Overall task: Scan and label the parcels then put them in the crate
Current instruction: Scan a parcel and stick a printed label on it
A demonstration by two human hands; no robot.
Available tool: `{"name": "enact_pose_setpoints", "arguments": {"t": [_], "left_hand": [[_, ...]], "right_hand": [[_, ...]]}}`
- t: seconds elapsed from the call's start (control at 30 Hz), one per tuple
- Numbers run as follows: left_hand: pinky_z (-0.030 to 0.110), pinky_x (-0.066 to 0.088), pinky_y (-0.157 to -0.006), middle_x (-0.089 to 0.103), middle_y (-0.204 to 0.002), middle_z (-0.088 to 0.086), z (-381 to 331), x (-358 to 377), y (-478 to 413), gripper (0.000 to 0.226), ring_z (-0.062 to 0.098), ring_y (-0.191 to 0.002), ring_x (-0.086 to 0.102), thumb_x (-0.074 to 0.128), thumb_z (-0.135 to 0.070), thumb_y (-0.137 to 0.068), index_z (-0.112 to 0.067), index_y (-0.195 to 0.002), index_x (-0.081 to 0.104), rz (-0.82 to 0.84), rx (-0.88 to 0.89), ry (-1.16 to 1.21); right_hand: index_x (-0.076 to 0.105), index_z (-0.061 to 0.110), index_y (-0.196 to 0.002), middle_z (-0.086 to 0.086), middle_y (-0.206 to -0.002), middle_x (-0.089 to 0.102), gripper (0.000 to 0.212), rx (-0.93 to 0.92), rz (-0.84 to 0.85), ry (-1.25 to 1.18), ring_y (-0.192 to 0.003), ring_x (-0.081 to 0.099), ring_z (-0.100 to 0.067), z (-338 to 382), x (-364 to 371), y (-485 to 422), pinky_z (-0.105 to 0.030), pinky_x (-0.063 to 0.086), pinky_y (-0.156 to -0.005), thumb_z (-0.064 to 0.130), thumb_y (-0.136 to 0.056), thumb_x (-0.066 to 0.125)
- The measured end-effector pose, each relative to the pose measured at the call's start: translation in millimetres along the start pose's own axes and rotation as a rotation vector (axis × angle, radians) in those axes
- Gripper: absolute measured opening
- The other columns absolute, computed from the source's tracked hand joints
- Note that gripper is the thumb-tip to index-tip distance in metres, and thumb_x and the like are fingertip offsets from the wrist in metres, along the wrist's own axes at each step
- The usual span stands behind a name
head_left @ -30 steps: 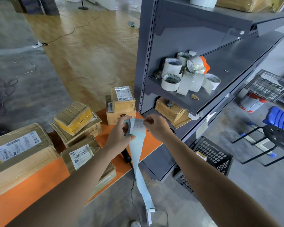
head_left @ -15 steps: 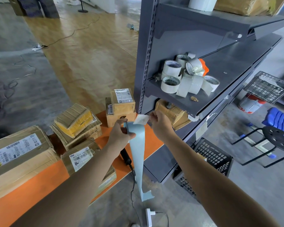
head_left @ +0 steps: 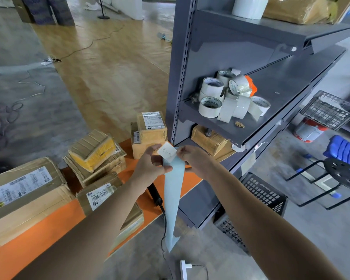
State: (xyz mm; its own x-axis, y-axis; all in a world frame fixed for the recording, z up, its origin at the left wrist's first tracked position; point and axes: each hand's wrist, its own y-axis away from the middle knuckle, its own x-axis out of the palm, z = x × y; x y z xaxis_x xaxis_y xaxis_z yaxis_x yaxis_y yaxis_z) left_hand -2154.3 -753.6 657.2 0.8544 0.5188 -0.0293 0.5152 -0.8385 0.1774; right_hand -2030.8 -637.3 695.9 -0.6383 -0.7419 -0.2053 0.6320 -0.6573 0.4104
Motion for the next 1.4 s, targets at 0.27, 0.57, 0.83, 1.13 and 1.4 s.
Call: {"name": "enact_pose_setpoints", "arguments": {"t": [0.27, 0.57, 0.83, 1.13, 1.4], "left_hand": [[0.030, 0.051, -0.076, 0.065, -0.098, 0.001, -8, -7, -2, 0.014, 0.016, -0.097, 0.062, 0.060, -0.026, -0.094, -0.017, -0.105, 0.063, -0.094, -0.056, -0.092], [0.022, 0.045, -0.063, 0.067, -0.092, 0.006, -7, 6, -11, 0.014, 0.015, -0.078, 0.058, 0.057, -0.021, -0.095, -0.011, -0.098, 0.067, -0.179, 0.019, -0.297], [0.020, 0.039, -0.055, 0.064, -0.096, 0.007, -5, 22, -23, 0.021, 0.016, -0.077, 0.056, 0.052, -0.018, -0.096, -0.005, -0.106, 0.064, -0.304, -0.084, -0.222], [0.024, 0.042, -0.058, 0.062, -0.083, 0.005, 11, 16, -26, 0.011, 0.012, -0.069, 0.054, 0.053, -0.013, -0.095, -0.017, -0.091, 0.062, -0.388, -0.230, 0.028], [0.023, 0.043, -0.058, 0.065, -0.086, 0.004, 38, 19, -35, 0.013, 0.011, -0.069, 0.056, 0.057, -0.017, -0.094, -0.008, -0.099, 0.065, -0.470, -0.382, 0.101]], "right_hand": [[0.058, 0.020, -0.106, 0.006, -0.090, 0.054, 0.010, 0.044, -0.159, 0.173, -0.078, 0.051, -0.009, -3, -6, -2, -0.038, 0.055, -0.087, 0.022, -0.103, 0.049], [0.059, 0.027, -0.099, 0.002, -0.101, 0.057, 0.007, 0.059, -0.151, 0.269, -0.094, 0.054, -0.018, -11, -12, -8, -0.038, 0.058, -0.086, 0.028, -0.101, 0.052], [0.043, 0.034, -0.131, -0.003, -0.098, 0.060, 0.040, -0.103, -0.139, 0.437, -0.057, 0.044, -0.014, -28, -13, -16, -0.022, 0.035, -0.045, 0.016, -0.098, 0.057], [0.029, 0.026, -0.144, -0.011, -0.105, 0.063, 0.060, -0.066, -0.187, 0.578, -0.064, 0.055, -0.017, -56, -30, -43, -0.030, 0.045, -0.054, 0.019, -0.094, 0.061], [0.036, 0.027, -0.128, -0.003, -0.117, 0.065, 0.045, -0.084, -0.140, 0.803, -0.084, 0.065, -0.027, -98, 0, -89, -0.037, 0.054, -0.060, 0.021, -0.092, 0.062]]}}
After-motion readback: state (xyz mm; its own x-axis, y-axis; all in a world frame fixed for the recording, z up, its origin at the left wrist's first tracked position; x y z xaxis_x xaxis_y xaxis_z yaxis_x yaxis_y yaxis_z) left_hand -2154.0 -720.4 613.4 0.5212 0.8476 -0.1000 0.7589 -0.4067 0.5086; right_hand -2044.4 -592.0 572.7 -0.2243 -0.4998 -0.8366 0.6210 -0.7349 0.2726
